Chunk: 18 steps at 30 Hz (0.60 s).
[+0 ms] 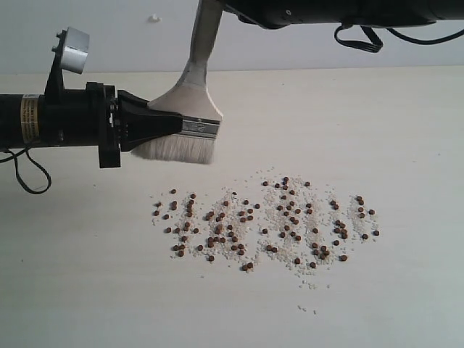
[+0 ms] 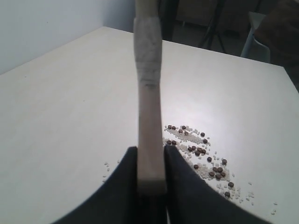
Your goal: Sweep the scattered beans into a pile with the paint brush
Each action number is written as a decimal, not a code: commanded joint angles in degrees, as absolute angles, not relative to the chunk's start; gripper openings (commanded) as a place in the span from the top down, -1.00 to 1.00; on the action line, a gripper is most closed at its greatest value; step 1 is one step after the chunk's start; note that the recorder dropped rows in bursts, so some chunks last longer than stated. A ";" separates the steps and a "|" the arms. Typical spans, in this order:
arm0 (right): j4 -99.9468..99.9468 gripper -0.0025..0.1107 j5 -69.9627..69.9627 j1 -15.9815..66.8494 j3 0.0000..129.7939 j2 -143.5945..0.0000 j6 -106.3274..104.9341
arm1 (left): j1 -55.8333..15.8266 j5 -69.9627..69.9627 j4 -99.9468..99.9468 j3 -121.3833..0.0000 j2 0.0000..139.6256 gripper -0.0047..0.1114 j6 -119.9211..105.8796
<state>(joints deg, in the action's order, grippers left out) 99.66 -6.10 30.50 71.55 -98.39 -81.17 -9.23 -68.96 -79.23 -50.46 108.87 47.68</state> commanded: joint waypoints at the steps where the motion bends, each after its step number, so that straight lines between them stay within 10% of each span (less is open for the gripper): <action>1: 99.95 0.96 -5.23 31.28 72.94 -98.03 -79.01 | -9.11 -69.96 -78.22 -50.83 108.56 0.92 47.48; 18: 99.95 0.96 -8.57 31.28 73.06 -98.03 -73.72 | -9.11 -69.96 -77.46 -50.83 108.56 0.92 47.48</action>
